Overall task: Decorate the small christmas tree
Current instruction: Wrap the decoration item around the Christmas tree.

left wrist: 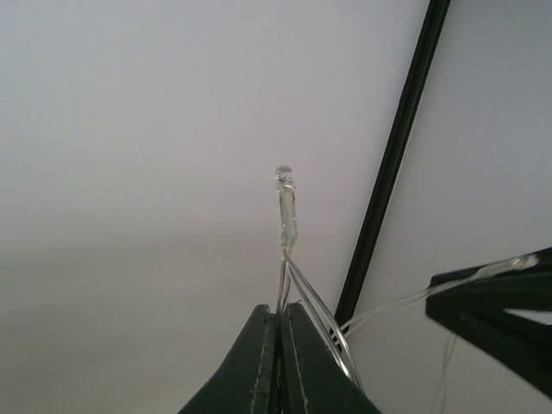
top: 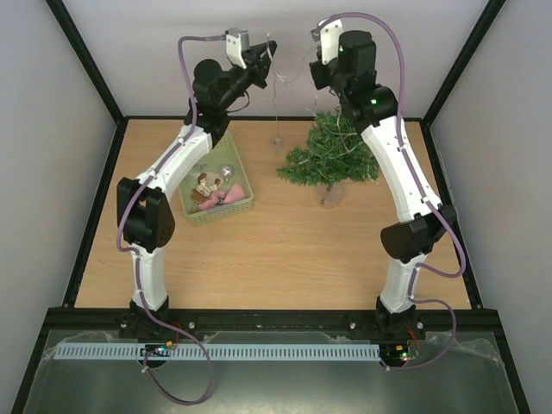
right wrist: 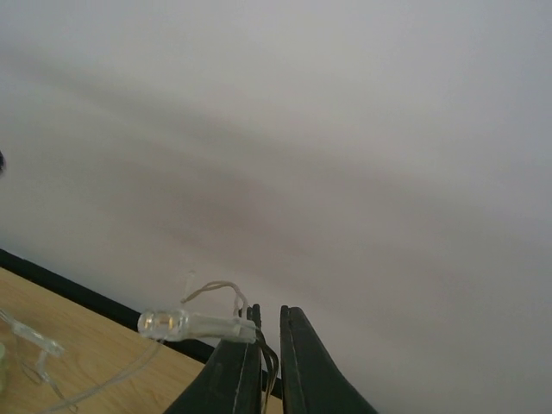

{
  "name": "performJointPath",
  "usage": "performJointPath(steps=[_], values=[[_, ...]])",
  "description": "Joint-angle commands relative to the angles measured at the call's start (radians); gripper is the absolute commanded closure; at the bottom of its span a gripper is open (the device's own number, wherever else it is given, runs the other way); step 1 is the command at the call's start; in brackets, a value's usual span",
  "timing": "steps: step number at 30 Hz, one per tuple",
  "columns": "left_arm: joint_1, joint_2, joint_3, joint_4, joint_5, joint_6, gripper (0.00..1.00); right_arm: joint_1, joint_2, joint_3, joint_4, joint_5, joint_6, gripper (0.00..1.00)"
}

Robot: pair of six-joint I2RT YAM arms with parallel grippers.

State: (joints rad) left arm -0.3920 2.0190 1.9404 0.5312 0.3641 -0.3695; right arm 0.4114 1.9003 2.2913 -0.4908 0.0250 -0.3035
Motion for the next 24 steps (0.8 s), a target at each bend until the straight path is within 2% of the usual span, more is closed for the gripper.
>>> performJointPath(steps=[1,5,12,18,24], values=[[0.005,0.018,0.029,0.002,0.017,-0.042,0.96,-0.016,0.005,0.049,-0.028,-0.010,0.080,0.94],[0.005,0.009,0.013,-0.050,0.024,-0.036,0.90,-0.051,0.001,0.053,-0.028,-0.063,0.165,0.94],[0.008,-0.054,-0.061,-0.166,0.005,0.018,0.65,-0.060,0.004,0.050,-0.044,-0.092,0.221,0.95],[0.008,-0.097,-0.121,-0.234,0.051,0.046,0.60,-0.067,0.002,0.053,-0.039,-0.093,0.270,0.95],[0.008,-0.113,-0.148,-0.253,0.062,0.091,0.60,-0.102,-0.008,0.057,-0.033,-0.197,0.361,0.95]])
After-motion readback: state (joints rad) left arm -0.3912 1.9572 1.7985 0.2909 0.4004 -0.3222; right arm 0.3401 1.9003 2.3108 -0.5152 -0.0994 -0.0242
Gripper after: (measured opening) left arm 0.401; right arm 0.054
